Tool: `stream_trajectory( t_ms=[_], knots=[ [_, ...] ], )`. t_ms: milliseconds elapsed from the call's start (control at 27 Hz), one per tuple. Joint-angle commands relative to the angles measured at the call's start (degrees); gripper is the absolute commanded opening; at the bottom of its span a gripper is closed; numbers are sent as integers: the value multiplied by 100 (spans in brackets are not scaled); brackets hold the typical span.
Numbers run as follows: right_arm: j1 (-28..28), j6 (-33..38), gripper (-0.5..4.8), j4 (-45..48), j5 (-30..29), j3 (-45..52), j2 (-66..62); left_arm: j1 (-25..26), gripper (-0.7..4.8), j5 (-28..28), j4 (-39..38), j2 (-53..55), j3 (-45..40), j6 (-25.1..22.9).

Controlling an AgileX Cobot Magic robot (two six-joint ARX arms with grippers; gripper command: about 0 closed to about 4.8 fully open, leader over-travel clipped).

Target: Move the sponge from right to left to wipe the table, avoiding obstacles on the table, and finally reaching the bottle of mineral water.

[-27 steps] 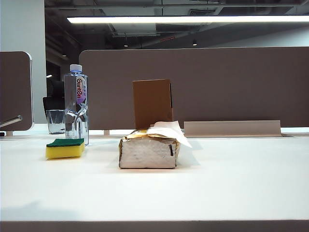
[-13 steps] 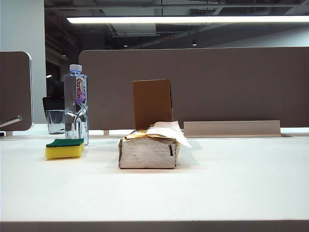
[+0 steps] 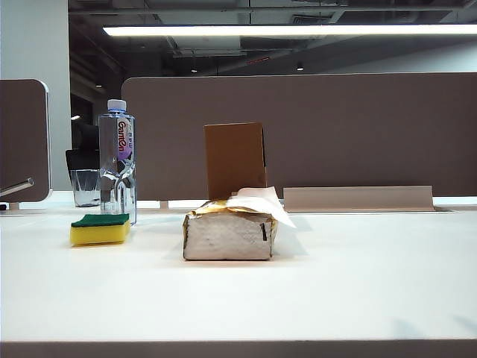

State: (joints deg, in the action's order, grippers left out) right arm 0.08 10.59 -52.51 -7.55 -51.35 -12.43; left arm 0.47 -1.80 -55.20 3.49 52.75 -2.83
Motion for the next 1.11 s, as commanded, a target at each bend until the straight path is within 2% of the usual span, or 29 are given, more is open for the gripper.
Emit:
stream_trajectory(
  t_ms=[37,111,223,408,519,631,742,853,1002,1113],
  knots=[
    [-4,13,123,595,20,278,162,2,268,201,164,-160,-114,52],
    [-4,13,111,813,22,490,269,2,264,201,212,-256,-236,55],
    [-4,15,85,1075,61,857,450,2,216,184,396,-330,-535,199],
    [-2,17,79,1296,382,1224,616,2,209,52,953,-330,-973,245],
    [-2,17,39,1541,396,1469,627,2,185,48,1281,-330,-1257,247],
    [-4,35,38,1805,404,1720,625,0,150,46,1617,-330,-1589,251],
    [-2,37,-3,2120,452,1956,627,0,148,24,2004,-330,-1976,275],
    [-2,37,-6,2457,535,2199,627,0,137,-94,2487,-330,-2391,286],
    [0,37,-6,2743,658,2435,625,-2,50,-103,3154,-332,-2874,289],
    [0,35,-6,2949,656,2643,625,-2,47,-103,3515,-332,-3191,289]
  ],
)
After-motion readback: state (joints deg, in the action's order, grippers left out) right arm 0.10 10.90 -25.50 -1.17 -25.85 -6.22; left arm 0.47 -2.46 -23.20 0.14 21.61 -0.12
